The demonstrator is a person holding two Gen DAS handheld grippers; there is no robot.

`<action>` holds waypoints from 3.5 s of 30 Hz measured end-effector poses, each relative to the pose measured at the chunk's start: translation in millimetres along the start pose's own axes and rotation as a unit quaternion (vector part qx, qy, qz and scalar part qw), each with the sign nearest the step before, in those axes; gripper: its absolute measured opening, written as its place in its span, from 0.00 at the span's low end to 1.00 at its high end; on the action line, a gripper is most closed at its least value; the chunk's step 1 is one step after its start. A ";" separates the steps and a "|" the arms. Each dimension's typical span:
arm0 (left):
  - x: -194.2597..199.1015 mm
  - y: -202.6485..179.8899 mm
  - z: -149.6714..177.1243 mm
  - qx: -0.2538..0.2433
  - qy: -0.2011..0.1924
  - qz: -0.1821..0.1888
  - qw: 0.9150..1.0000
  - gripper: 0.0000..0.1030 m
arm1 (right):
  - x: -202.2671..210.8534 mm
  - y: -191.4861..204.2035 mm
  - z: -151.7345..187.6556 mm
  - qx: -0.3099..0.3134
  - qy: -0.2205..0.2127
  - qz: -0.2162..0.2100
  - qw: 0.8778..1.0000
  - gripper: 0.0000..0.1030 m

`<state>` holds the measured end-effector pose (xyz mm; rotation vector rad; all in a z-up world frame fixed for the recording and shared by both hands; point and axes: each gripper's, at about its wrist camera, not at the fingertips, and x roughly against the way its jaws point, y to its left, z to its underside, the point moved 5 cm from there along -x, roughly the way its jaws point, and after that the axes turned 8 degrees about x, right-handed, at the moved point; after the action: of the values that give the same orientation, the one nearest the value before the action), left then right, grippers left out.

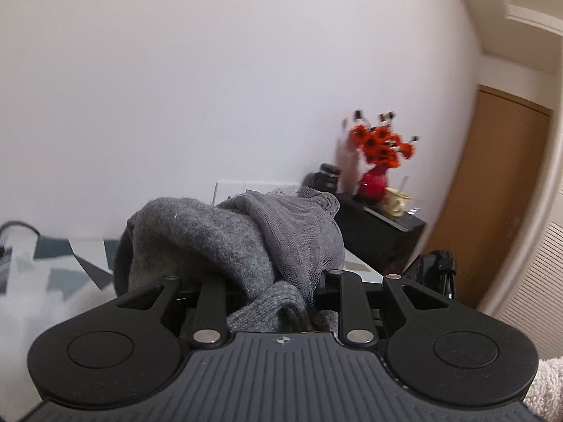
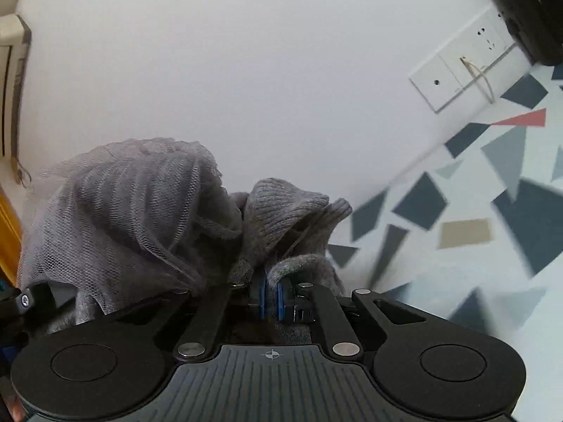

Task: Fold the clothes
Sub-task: 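Carry the grey sweater bundle with both tools to the patterned table, then lower the sweater onto the patterned tablecloth and open both tools, then move both open tools over the grey sweater on the table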

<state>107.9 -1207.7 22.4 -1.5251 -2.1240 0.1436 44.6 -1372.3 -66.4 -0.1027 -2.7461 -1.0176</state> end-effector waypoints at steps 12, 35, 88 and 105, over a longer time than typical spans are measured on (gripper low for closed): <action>-89.4 -17.2 10.7 0.076 -0.008 -0.099 0.992 0.27 | 27.1 -83.6 -72.8 0.119 -0.001 0.016 0.993 0.07; -127.9 77.4 166.9 0.147 0.165 -0.319 0.922 0.70 | -21.0 -157.0 40.9 0.115 0.200 0.001 0.973 0.05; -130.0 80.7 187.6 0.171 0.183 -0.363 0.897 1.00 | 5.7 -173.7 40.5 0.270 0.292 0.224 0.890 0.99; -143.9 91.7 180.8 0.104 0.224 -0.303 0.920 1.00 | 10.1 -171.6 44.4 0.225 0.295 0.290 0.882 0.99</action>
<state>135.8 -1267.8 -217.3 -0.6452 -2.0145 -0.1806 3.5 -1473.8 -206.2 -0.4292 -2.0974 -0.1815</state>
